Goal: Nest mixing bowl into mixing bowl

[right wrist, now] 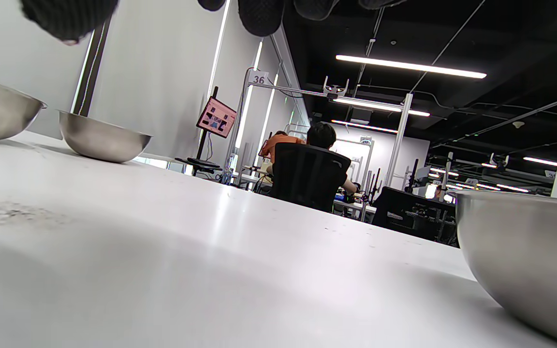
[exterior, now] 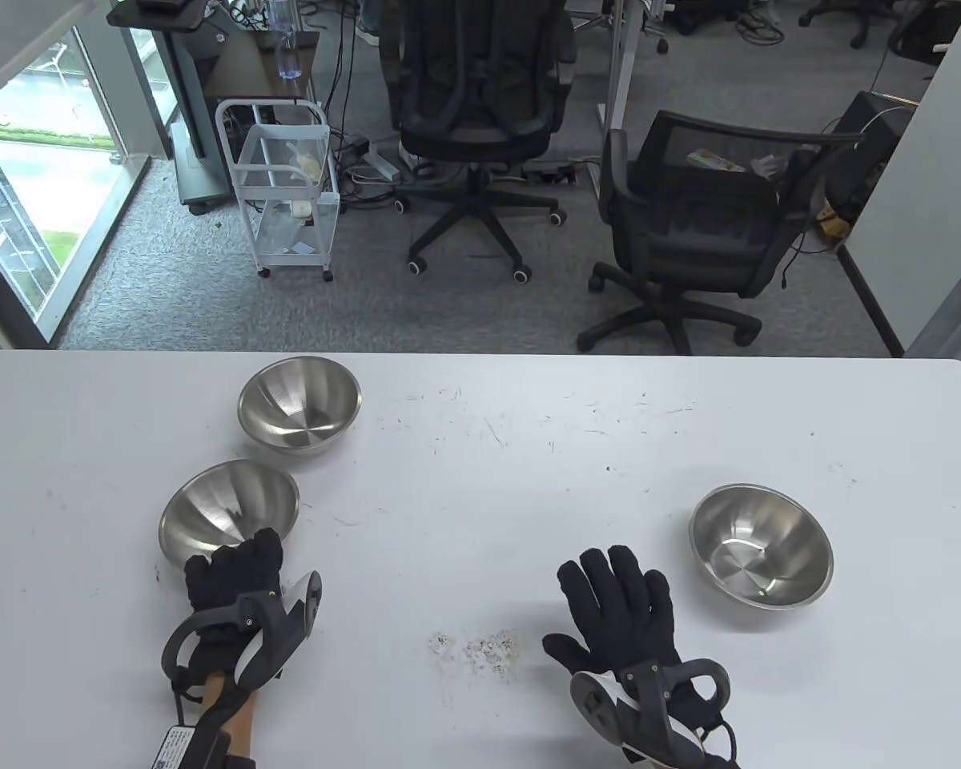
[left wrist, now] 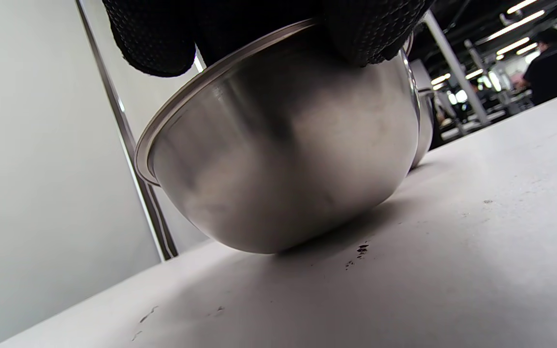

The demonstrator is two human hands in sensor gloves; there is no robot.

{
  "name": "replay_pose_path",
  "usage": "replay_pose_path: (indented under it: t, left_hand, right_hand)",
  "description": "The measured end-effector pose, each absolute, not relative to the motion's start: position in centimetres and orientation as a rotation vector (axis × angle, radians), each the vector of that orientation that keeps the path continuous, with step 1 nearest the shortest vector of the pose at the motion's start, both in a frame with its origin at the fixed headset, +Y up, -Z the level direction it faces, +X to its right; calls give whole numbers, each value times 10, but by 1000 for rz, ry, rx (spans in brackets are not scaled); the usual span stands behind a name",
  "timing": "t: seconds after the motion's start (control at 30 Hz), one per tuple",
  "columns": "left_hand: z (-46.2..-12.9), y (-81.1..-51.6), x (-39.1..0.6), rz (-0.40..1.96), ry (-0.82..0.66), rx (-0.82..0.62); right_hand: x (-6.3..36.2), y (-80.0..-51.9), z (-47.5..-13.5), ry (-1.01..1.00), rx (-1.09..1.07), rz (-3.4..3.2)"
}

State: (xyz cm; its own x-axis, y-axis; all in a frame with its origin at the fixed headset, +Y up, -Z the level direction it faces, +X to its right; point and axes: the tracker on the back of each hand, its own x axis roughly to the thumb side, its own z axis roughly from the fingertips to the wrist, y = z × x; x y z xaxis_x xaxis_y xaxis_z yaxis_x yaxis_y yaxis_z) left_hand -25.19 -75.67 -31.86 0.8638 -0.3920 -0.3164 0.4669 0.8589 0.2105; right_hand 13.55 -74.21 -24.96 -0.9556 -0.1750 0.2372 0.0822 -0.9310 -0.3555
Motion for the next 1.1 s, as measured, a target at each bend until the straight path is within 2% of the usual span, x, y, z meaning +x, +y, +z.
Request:
replay_pose_path:
  t: [0.2, 0.53, 1.1]
  left_hand:
    - [-310, -748, -237, -476, 214, 340]
    - [-287, -730, -175, -491, 27, 457]
    - [-277, -741, -74, -475, -275, 515]
  right_hand:
    - [136, -742, -249, 529, -400, -2940]
    - [142, -742, -252, 512, -368, -2964]
    - [145, -740, -252, 519, -347, -2976]
